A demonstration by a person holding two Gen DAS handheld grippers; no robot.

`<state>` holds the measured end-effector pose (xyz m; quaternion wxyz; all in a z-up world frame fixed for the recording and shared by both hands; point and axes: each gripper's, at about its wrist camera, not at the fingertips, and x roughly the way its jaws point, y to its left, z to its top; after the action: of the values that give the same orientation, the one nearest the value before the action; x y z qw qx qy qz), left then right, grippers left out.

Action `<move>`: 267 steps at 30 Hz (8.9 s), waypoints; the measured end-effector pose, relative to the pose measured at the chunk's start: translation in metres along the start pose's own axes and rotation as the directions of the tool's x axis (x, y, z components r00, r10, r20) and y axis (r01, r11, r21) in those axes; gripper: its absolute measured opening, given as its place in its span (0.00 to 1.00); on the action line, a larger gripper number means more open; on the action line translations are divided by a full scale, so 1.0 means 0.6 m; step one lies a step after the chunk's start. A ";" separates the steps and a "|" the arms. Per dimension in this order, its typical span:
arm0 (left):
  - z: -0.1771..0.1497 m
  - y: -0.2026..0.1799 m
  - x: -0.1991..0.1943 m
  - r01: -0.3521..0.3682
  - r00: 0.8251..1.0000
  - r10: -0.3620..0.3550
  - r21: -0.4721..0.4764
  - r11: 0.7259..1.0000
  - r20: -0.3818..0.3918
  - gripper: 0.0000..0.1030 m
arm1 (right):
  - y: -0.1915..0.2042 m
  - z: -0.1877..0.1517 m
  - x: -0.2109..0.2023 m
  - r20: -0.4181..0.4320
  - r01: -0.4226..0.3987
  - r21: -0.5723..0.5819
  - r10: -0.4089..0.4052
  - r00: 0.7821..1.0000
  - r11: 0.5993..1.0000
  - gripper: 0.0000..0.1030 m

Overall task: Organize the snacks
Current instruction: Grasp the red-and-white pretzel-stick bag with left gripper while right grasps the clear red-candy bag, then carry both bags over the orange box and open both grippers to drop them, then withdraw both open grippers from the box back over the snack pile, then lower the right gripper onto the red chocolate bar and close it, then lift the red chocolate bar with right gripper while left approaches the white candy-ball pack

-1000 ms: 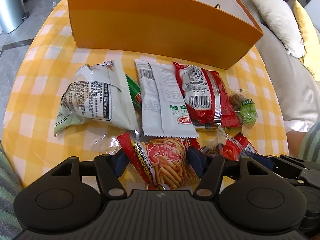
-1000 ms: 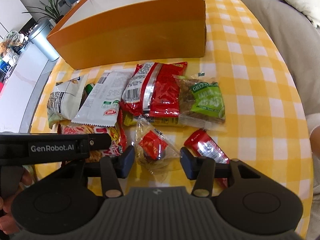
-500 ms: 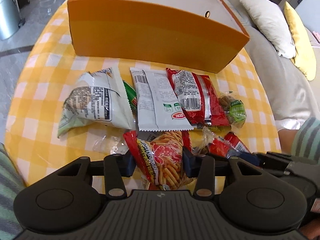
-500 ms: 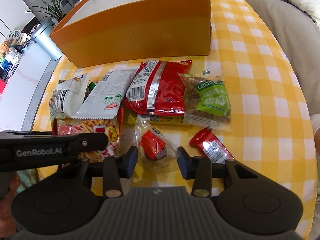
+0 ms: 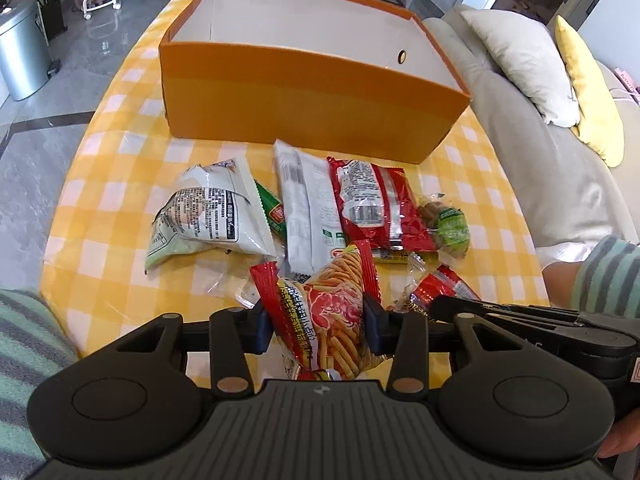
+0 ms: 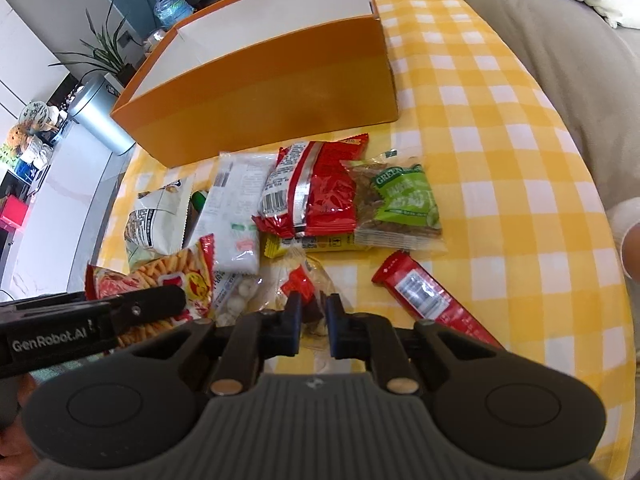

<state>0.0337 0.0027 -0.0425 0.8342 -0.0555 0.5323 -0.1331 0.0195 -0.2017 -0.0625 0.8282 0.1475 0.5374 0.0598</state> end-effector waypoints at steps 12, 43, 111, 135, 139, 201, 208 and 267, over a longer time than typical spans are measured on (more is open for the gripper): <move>0.012 -0.011 -0.059 -0.006 0.995 0.002 0.037 0.999 0.098 0.47 | 0.028 0.002 -0.075 0.156 0.034 -0.096 -0.018 0.988 0.995 0.04; 0.275 0.008 -0.094 -0.194 0.902 0.157 0.052 0.980 0.403 0.46 | 0.146 0.279 -0.139 0.471 -0.002 -0.219 0.108 0.875 0.976 0.04; 0.282 -0.002 -0.024 -0.359 0.904 0.296 0.171 0.918 0.309 0.70 | 0.118 0.301 0.020 0.284 0.034 -0.138 0.007 0.959 0.990 0.61; 0.109 0.003 -0.115 -0.199 0.929 0.174 0.044 0.979 0.326 0.73 | 0.087 0.156 -0.116 0.347 0.070 -0.219 0.010 0.938 0.973 0.73; 0.086 -0.006 -0.109 -0.174 0.945 0.152 0.053 0.983 0.291 0.73 | 0.072 0.122 -0.117 0.319 0.090 -0.214 -0.017 0.948 0.973 0.73; -0.019 0.025 0.078 -0.272 0.957 0.244 -0.186 0.944 -0.159 0.88 | 0.002 0.007 0.079 -0.244 0.061 -0.143 -0.095 0.965 0.988 0.32; -0.008 0.020 0.096 -0.290 0.956 0.270 -0.212 0.933 -0.117 0.90 | 0.003 0.006 0.079 -0.228 0.072 -0.143 -0.104 0.968 0.987 0.43; -0.006 0.001 0.035 -0.152 0.983 0.140 -0.104 0.983 -0.118 0.82 | 0.035 -0.009 0.038 -0.109 0.130 -0.240 -0.160 0.981 0.962 0.21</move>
<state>0.0390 -0.0026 -0.0627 0.8065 -0.0556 0.5869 -0.0442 0.0256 -0.1746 -0.0780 0.8060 0.0061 0.5877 0.0705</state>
